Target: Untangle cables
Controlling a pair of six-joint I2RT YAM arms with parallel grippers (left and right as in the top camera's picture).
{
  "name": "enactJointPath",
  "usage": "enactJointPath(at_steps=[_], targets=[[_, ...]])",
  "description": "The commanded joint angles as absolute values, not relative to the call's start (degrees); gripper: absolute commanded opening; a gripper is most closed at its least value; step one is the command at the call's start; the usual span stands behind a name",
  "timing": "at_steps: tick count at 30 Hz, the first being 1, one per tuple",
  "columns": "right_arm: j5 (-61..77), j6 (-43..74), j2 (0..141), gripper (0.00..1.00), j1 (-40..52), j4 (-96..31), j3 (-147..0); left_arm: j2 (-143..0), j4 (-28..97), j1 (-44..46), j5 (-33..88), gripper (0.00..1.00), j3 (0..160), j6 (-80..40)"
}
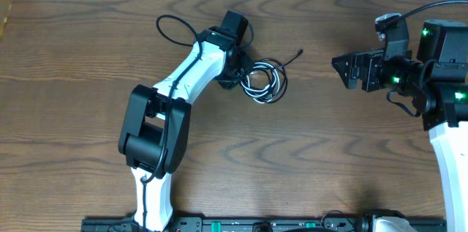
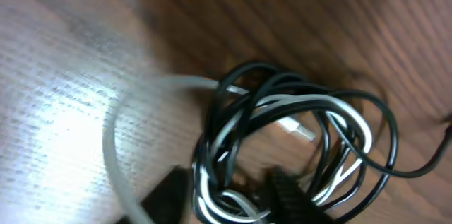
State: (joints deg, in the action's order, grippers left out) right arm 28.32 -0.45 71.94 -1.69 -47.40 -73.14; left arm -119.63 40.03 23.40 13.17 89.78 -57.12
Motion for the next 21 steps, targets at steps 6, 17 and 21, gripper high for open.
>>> enactJointPath(at_steps=[6, 17, 21], targets=[[28.88, 0.38, 72.38, 0.89, -1.98, -47.53, -73.01, -115.72, 37.93, 22.31, 14.15, 0.08, 91.0, -47.92], [34.28, 4.69, 83.92, 0.81, 5.67, -40.75, -72.4, -94.56, 36.05, 28.62, 14.48, 0.07, 91.0, -29.87], [34.74, 7.33, 87.31, 0.8, 8.47, -36.8, -72.4, -90.72, 34.63, 29.39, 14.46, 0.08, 91.0, -29.15]])
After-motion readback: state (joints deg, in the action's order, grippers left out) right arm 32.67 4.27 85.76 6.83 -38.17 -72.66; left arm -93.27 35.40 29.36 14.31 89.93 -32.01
